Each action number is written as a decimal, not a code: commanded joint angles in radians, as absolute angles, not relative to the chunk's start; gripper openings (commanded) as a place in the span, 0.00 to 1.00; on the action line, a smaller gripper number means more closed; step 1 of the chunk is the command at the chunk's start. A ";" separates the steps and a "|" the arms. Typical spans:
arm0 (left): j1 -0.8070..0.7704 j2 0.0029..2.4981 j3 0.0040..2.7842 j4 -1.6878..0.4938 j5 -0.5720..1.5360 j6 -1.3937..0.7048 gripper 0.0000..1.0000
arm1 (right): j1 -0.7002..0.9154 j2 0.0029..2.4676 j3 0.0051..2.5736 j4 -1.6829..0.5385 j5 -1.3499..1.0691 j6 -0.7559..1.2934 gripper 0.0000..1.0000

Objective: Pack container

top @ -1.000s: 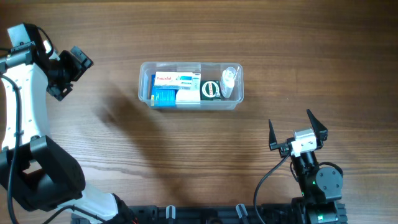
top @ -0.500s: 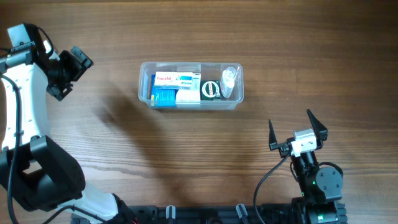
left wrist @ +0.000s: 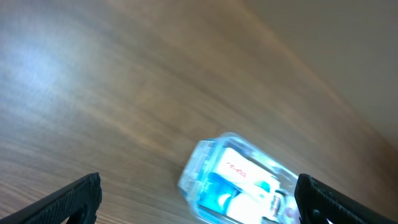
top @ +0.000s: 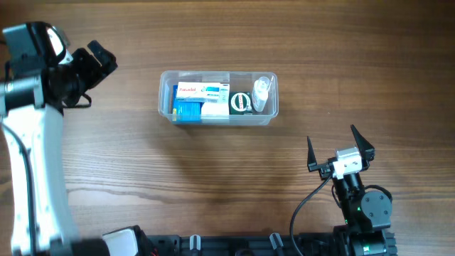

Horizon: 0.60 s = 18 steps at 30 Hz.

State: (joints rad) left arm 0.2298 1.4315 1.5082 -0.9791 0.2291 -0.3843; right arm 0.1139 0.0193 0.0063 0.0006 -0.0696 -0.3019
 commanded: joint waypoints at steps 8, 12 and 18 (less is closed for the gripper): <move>0.135 0.969 1.189 -0.976 0.223 -0.398 1.00 | 0.109 0.004 0.006 0.002 -0.056 -0.314 1.00; 0.135 0.716 0.931 -0.978 0.223 -0.398 1.00 | 0.109 0.004 0.006 0.002 -0.056 -0.314 1.00; 0.131 0.369 0.606 -1.022 0.212 -0.398 1.00 | 0.109 0.004 0.006 0.002 -0.056 -0.314 1.00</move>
